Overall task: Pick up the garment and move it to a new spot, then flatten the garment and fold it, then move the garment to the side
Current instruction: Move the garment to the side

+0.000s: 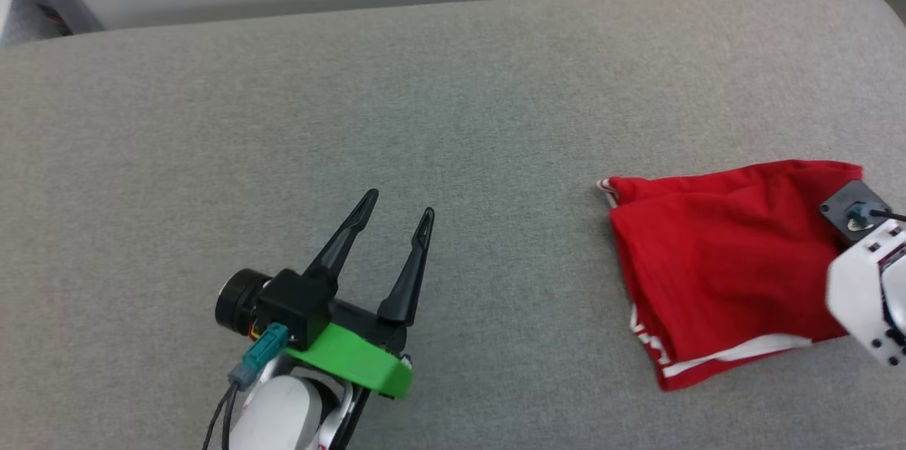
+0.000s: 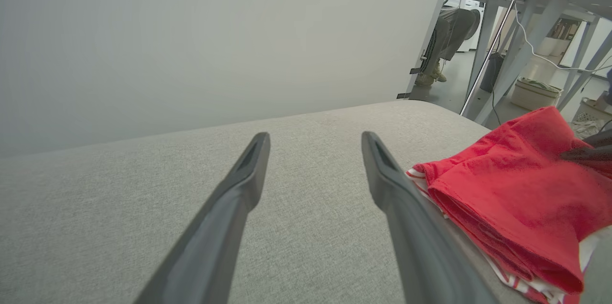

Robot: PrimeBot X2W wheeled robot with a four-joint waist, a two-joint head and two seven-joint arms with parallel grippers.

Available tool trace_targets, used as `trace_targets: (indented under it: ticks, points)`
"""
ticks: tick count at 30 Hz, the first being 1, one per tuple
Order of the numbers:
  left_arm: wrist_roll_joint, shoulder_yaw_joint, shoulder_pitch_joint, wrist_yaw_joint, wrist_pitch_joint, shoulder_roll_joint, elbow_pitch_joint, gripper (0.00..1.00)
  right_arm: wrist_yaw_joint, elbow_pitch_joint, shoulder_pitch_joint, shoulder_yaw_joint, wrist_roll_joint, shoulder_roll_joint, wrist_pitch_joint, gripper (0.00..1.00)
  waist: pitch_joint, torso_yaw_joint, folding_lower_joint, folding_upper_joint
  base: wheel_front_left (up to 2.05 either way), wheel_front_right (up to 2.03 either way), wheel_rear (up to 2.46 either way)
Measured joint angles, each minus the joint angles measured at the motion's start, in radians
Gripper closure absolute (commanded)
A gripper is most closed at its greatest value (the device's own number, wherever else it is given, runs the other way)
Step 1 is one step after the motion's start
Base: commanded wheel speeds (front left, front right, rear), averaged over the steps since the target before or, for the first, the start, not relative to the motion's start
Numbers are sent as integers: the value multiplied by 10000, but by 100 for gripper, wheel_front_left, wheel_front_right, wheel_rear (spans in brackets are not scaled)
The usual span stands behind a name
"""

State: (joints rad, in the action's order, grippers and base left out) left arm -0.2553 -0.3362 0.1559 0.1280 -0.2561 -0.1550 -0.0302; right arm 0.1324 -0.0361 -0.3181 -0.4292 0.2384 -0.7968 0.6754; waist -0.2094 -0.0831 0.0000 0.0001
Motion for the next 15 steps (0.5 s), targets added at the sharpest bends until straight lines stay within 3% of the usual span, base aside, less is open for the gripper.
trace_targets:
  ticks: [3, 7, 15]
  points:
    - [86, -288, 329, 0, 2, -105, 81, 0, 0, 391, -366, -96, -69, -625, -593, 100, -406, -337, 0, 0, 0, 0, 0]
    - [293, -671, 732, 0, 2, -328, 221, 0, 2, 1141, -882, -44, -186, -907, -1475, 100, -1012, -764, 0, 0, 0, 0, 0]
    - [489, -1156, 1486, 0, 2, -531, 738, 0, 0, 3442, -2035, 821, -671, -945, -3480, 100, -2222, -1410, 1, 0, 0, 0, 0]
